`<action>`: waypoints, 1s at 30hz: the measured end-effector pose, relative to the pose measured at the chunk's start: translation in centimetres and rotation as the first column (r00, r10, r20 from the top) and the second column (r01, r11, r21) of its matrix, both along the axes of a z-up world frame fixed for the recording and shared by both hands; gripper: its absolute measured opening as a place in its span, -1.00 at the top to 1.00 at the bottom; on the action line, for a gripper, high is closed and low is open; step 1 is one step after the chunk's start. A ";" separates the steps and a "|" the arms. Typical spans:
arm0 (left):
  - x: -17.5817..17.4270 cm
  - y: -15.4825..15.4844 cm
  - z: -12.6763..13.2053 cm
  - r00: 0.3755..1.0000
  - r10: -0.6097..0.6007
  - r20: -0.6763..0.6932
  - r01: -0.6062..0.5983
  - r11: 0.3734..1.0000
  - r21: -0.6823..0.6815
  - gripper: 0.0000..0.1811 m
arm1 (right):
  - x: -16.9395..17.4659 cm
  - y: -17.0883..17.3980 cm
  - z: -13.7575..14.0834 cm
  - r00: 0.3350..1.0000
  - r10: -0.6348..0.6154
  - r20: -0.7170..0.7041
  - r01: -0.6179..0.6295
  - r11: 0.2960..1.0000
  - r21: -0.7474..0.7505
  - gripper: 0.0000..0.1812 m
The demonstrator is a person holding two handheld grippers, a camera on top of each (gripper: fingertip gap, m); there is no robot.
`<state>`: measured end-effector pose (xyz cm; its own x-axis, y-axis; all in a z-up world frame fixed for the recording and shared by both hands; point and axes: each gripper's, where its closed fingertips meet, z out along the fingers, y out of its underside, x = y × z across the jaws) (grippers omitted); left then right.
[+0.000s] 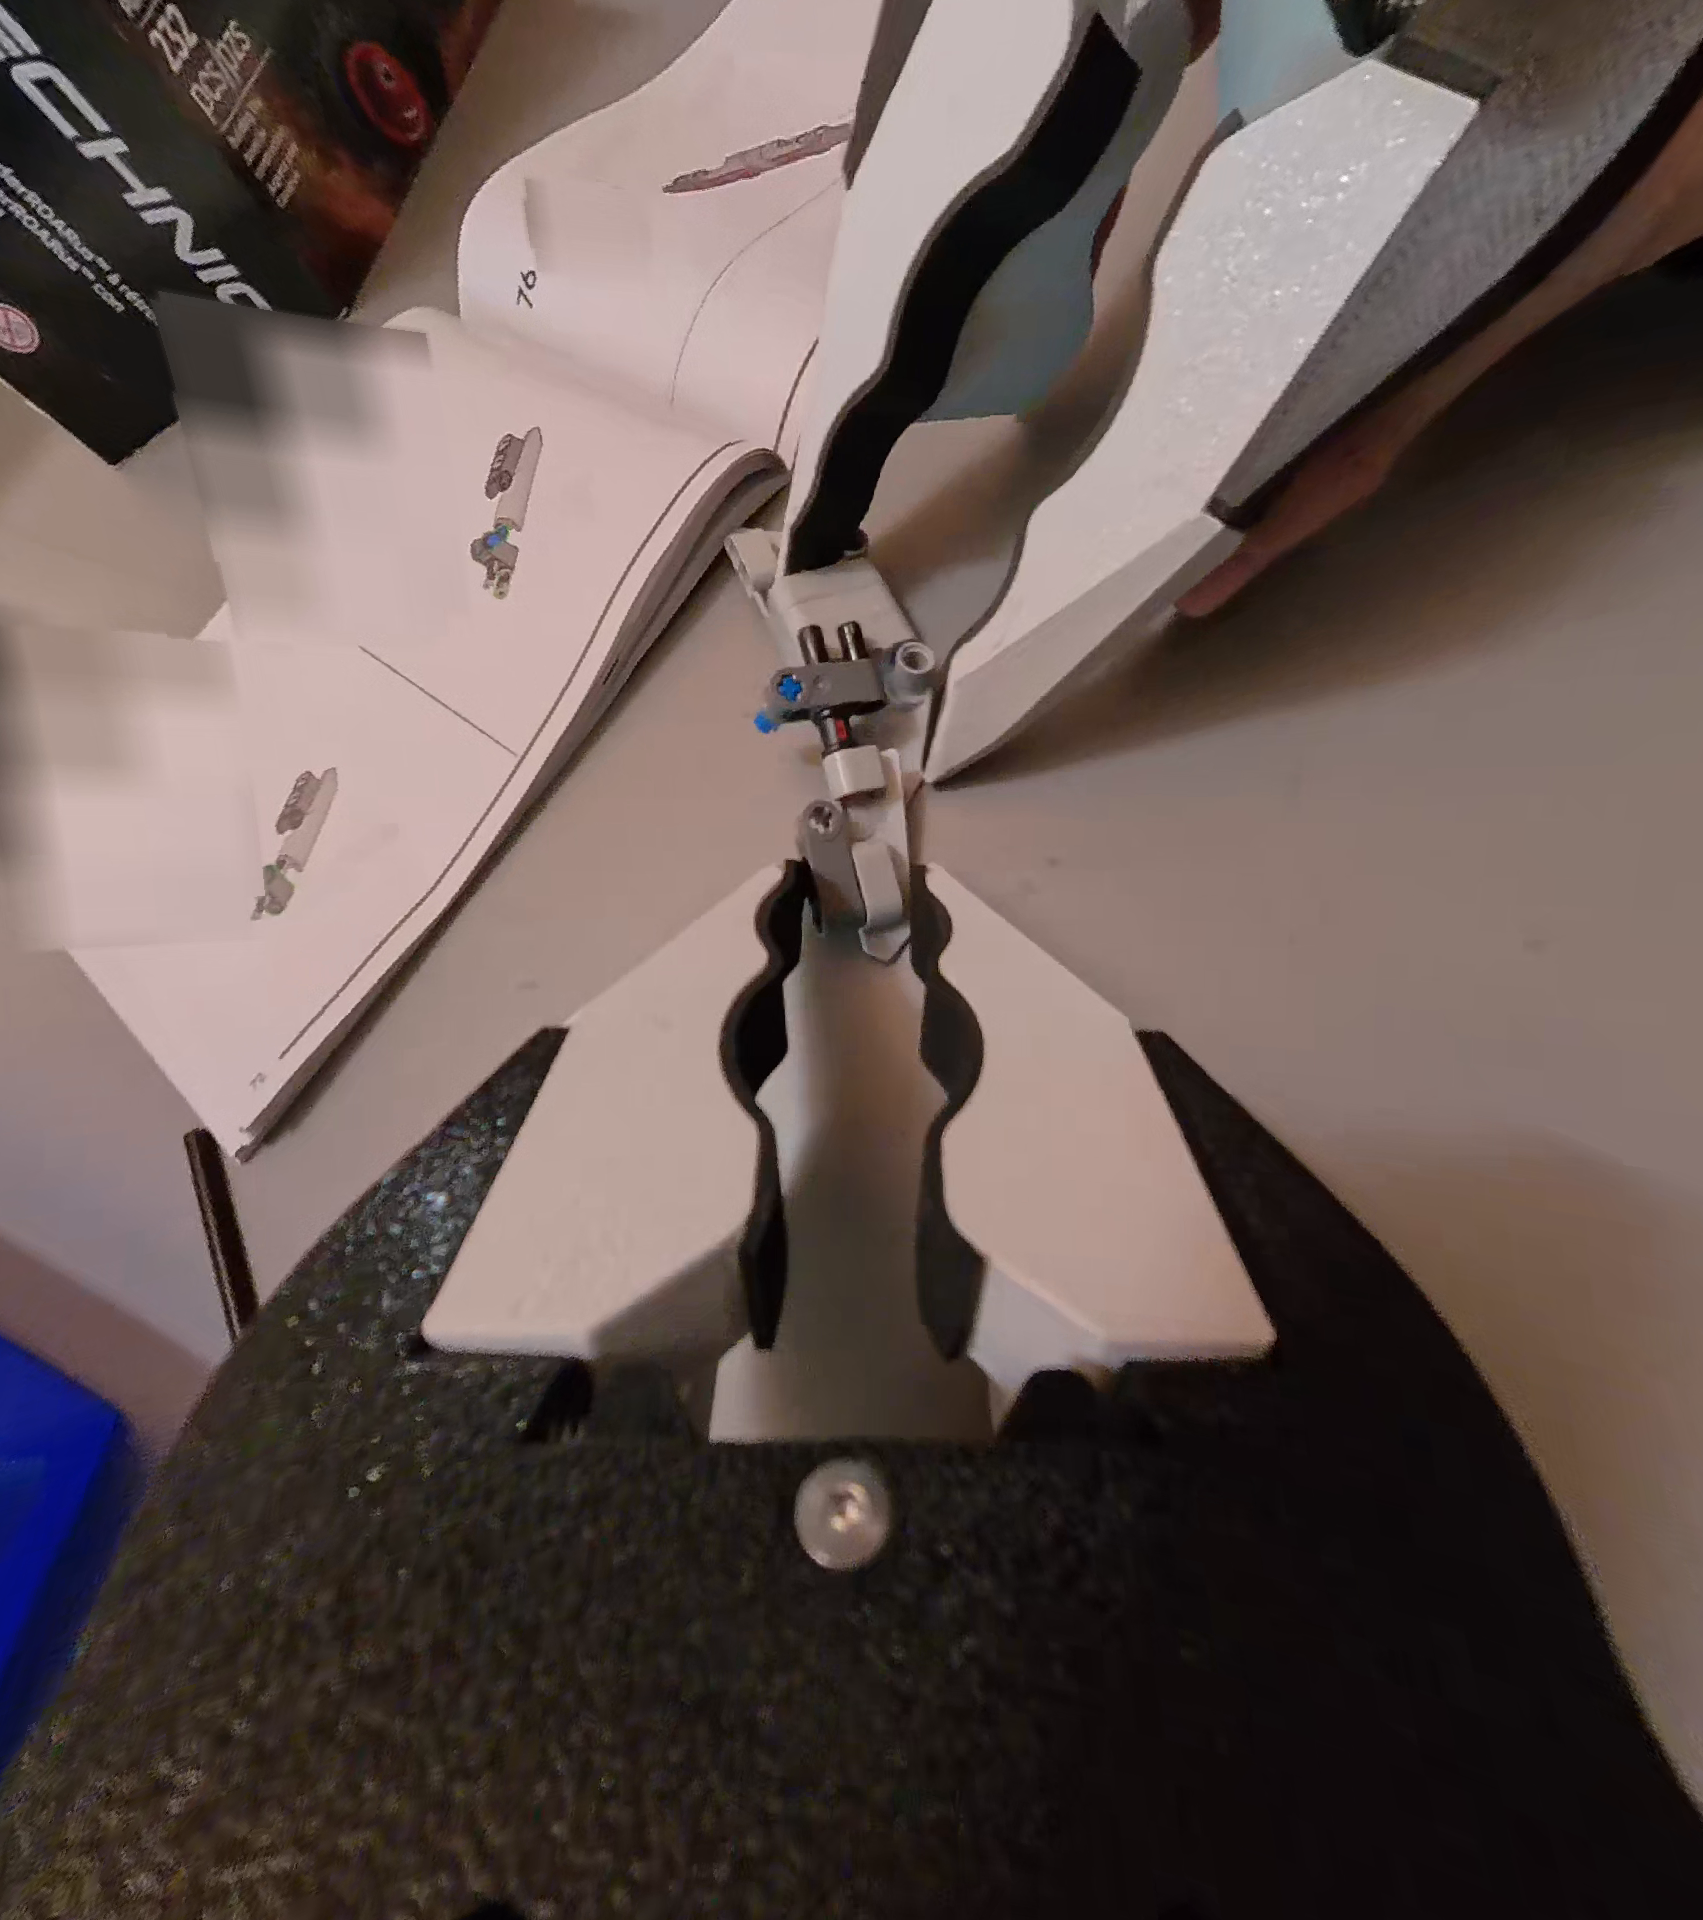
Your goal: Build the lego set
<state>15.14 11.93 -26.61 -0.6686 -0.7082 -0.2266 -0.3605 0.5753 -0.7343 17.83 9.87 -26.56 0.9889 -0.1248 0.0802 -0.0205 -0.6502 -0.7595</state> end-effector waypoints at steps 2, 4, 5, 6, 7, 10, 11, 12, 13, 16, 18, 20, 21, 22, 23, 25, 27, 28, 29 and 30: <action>0.2 0.3 0.0 1.000 0.024 -0.012 -0.024 1.000 -0.012 0.81 | 0.0 0.0 0.0 1.000 -0.001 -0.004 0.001 1.000 0.000 0.50; 0.4 0.5 0.1 0.999 0.043 -0.007 -0.043 0.999 -0.013 0.81 | -0.1 0.0 0.0 1.000 0.003 0.005 -0.003 1.000 0.001 0.49; 0.4 0.5 0.1 0.999 0.040 -0.002 -0.040 0.999 -0.010 0.82 | -0.3 0.0 0.1 1.000 0.018 0.010 -0.018 1.000 0.002 0.41; 0.3 0.5 0.1 0.999 0.039 0.003 -0.039 0.999 -0.006 0.82 | -0.5 0.0 0.1 0.999 0.029 0.018 -0.029 1.000 0.003 0.35; 0.3 0.4 0.1 0.999 0.035 0.006 -0.035 0.999 -0.002 0.82 | -0.7 0.0 0.2 0.999 0.042 0.025 -0.042 0.999 0.004 0.31; 0.1 0.3 0.0 1.000 0.020 -0.001 -0.020 1.000 0.000 0.81 | -0.3 -0.1 0.2 0.999 0.019 0.029 -0.019 1.000 0.004 0.29; 0.0 0.2 0.0 1.000 0.018 -0.007 -0.018 1.000 -0.005 0.81 | -0.2 -0.2 0.2 1.000 0.009 0.021 -0.009 1.000 0.004 0.29; -0.1 0.2 0.0 1.000 0.019 -0.018 -0.019 1.000 -0.014 0.81 | -0.1 -0.3 0.1 1.000 -0.002 0.009 0.002 1.000 0.002 0.29; -0.3 0.3 0.0 0.999 0.025 -0.034 -0.025 0.999 -0.028 0.81 | -0.1 -0.4 0.0 1.000 -0.005 -0.009 0.005 1.000 0.001 0.28; -0.6 0.6 0.1 0.994 0.051 -0.099 -0.058 0.996 -0.070 0.81 | -0.2 -0.4 -0.1 0.999 0.002 -0.037 -0.002 1.000 -0.002 0.30; -0.8 1.3 0.3 0.989 0.076 -0.129 -0.084 0.994 -0.065 0.81 | -0.1 -0.4 -0.1 0.999 -0.003 -0.047 0.003 1.000 -0.003 0.28; -1.0 1.5 0.5 0.986 0.076 -0.147 -0.088 0.994 -0.072 0.82 | 0.1 -0.3 0.0 0.999 -0.016 -0.048 0.016 1.000 0.004 0.30; -1.2 1.5 0.6 0.985 0.074 -0.158 -0.087 0.993 -0.081 0.82 | 0.3 -0.1 0.2 0.998 -0.029 -0.046 0.030 0.999 0.015 0.31; -1.3 1.4 0.7 0.983 0.070 -0.170 -0.087 0.992 -0.092 0.82 | 0.4 0.1 0.5 0.998 -0.027 -0.051 0.029 0.999 0.032 0.32; -1.5 1.4 0.7 0.981 0.069 -0.182 -0.088 0.991 -0.101 0.82 | 0.3 0.3 0.7 0.998 -0.022 -0.061 0.024 0.999 0.047 0.33; -1.6 1.4 0.7 0.979 0.069 -0.194 -0.091 0.990 -0.106 0.82 | 0.5 0.4 0.5 0.997 -0.037 -0.066 0.039 0.998 0.040 0.38; -1.6 1.5 0.5 0.977 0.076 -0.201 -0.096 0.991 -0.094 0.82 | 0.3 0.5 0.5 0.997 -0.032 -0.068 0.035 0.999 0.038 0.51; -1.7 1.6 0.4 0.975 0.080 -0.210 -0.099 0.992 -0.081 0.82 | 0.3 0.7 0.5 0.996 -0.041 -0.073 0.044 0.998 0.039 0.52; -1.8 1.8 0.3 0.973 0.084 -0.216 -0.100 0.993 -0.067 0.82 | 0.3 0.8 0.5 0.996 -0.053 -0.073 0.056 0.998 0.039 0.51; -2.0 1.9 0.3 0.971 0.089 -0.224 -0.105 0.993 -0.059 0.82 | 0.2 0.9 0.5 0.995 -0.070 -0.072 0.073 0.997 0.039 0.51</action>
